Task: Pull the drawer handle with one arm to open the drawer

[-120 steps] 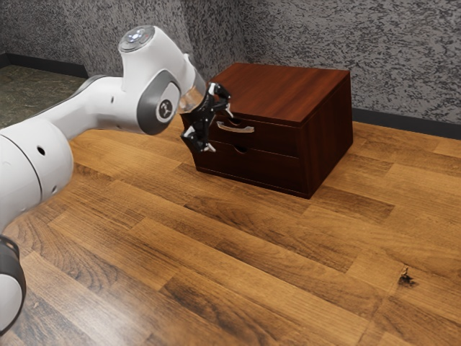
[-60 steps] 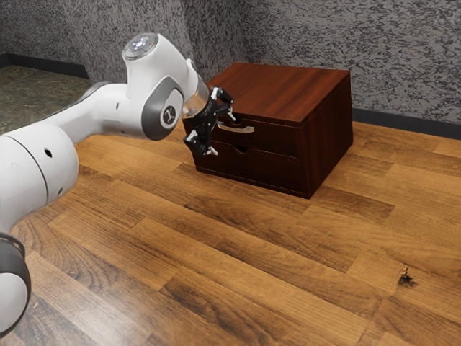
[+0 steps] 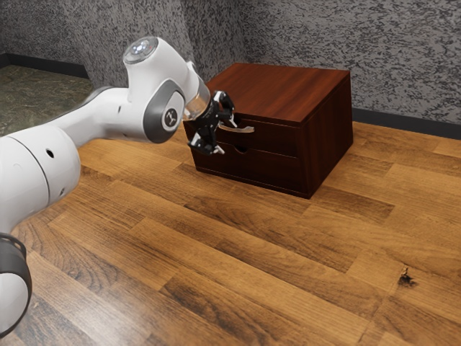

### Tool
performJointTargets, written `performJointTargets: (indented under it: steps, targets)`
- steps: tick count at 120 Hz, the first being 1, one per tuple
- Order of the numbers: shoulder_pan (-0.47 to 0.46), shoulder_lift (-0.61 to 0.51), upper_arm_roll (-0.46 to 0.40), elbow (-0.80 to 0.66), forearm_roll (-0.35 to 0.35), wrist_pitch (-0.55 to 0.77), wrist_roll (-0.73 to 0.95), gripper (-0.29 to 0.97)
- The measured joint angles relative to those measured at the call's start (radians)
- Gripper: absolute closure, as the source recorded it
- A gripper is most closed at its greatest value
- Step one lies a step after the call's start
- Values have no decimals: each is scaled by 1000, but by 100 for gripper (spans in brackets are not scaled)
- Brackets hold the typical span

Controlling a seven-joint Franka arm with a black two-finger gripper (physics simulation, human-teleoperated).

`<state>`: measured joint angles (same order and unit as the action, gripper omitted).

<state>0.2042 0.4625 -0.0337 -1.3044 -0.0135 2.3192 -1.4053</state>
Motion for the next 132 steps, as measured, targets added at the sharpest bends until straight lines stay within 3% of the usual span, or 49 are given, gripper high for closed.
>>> performJointTargets:
  steps: [62, 132]
  targets:
    - [-1, 0, 1, -14, -17, 5, 0, 44]
    - [8, -151, 4, -218, -45, -1, -5, 66]
